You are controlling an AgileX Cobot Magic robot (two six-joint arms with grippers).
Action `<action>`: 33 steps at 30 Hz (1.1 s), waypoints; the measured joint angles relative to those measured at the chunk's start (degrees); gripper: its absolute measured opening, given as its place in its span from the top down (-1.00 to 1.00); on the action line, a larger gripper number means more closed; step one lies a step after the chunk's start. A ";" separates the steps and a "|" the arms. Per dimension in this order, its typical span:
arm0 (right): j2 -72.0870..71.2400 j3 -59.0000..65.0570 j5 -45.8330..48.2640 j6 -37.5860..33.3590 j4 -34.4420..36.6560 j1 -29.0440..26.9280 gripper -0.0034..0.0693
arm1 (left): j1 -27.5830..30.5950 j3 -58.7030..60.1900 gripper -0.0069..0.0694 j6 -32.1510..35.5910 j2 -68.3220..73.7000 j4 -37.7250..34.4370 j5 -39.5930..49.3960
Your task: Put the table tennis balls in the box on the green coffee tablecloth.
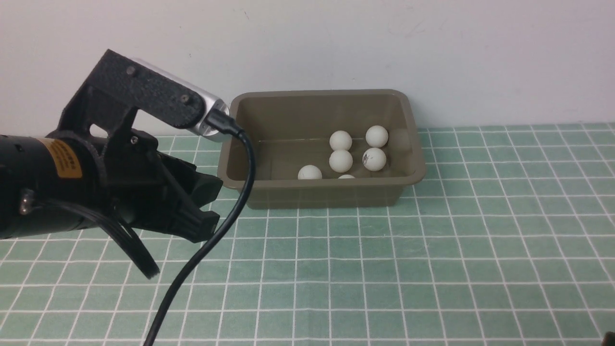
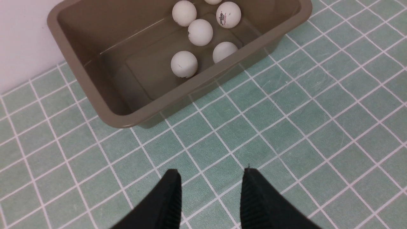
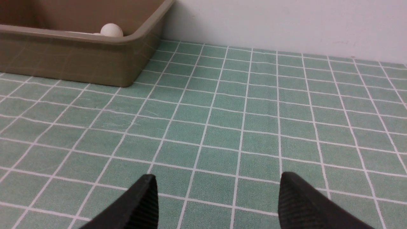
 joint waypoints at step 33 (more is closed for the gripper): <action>0.00 2.06 -2.58 0.00 0.00 0.00 -0.37 | 0.00 0.00 0.19 0.05 0.00 -2.54 -4.00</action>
